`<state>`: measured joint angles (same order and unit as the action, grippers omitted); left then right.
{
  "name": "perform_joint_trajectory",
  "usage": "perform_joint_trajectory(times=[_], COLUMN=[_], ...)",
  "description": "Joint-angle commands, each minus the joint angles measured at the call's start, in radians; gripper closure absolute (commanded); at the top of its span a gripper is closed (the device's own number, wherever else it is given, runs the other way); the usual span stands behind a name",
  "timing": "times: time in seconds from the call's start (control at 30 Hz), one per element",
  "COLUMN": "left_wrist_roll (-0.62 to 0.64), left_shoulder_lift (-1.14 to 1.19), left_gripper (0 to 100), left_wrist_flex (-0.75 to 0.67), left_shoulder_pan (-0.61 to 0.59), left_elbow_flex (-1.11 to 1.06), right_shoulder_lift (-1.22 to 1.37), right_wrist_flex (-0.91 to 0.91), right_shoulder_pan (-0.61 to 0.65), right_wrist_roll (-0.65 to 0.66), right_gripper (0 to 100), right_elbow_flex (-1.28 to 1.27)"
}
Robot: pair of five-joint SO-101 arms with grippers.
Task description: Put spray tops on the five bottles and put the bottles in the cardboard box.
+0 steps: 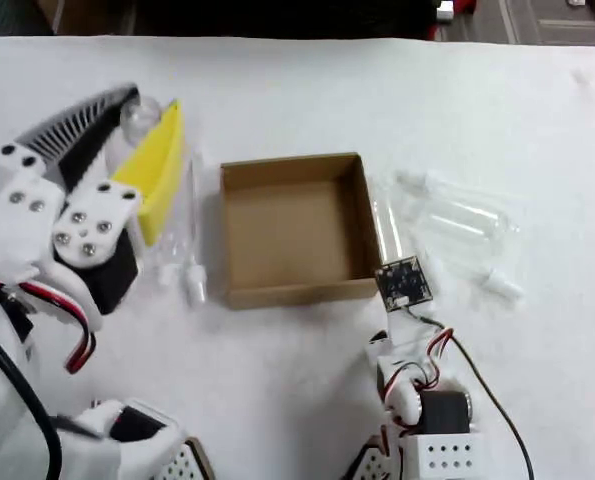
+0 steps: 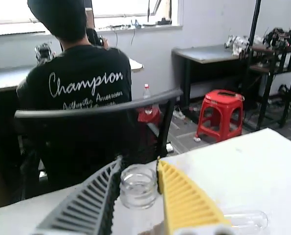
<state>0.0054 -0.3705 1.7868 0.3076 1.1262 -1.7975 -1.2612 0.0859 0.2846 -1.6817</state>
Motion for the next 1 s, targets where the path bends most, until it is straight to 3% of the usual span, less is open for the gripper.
perform_joint_trajectory(times=[0.0, 0.23, 0.6, 0.83, 0.97], left_wrist_roll=[0.014, 0.014, 0.015, 0.015, 0.015], left_shoulder_lift=[-0.209, -0.461, -0.785, -0.746, -0.584], left_gripper=[98, 98, 98, 98, 98], left_wrist_flex=[-0.173, -0.582, -1.517, -1.906, -1.981], left_shoulder_pan=[0.001, 0.002, 0.008, 0.005, -0.031], left_elbow_flex=[-0.368, -0.944, -1.849, -2.168, -2.177], right_shoulder_lift=[-0.002, -0.002, -0.002, -0.002, -0.002], right_wrist_flex=[-0.007, -0.007, -0.007, -0.007, -0.007], right_shoulder_pan=[-0.008, -0.008, -0.008, -0.008, -0.008], right_wrist_roll=[0.005, 0.005, 0.005, 0.005, 0.005], right_gripper=[98.2, 98.2, 98.2, 98.2, 98.2], right_elbow_flex=[-0.009, -0.009, -0.009, -0.009, -0.009])
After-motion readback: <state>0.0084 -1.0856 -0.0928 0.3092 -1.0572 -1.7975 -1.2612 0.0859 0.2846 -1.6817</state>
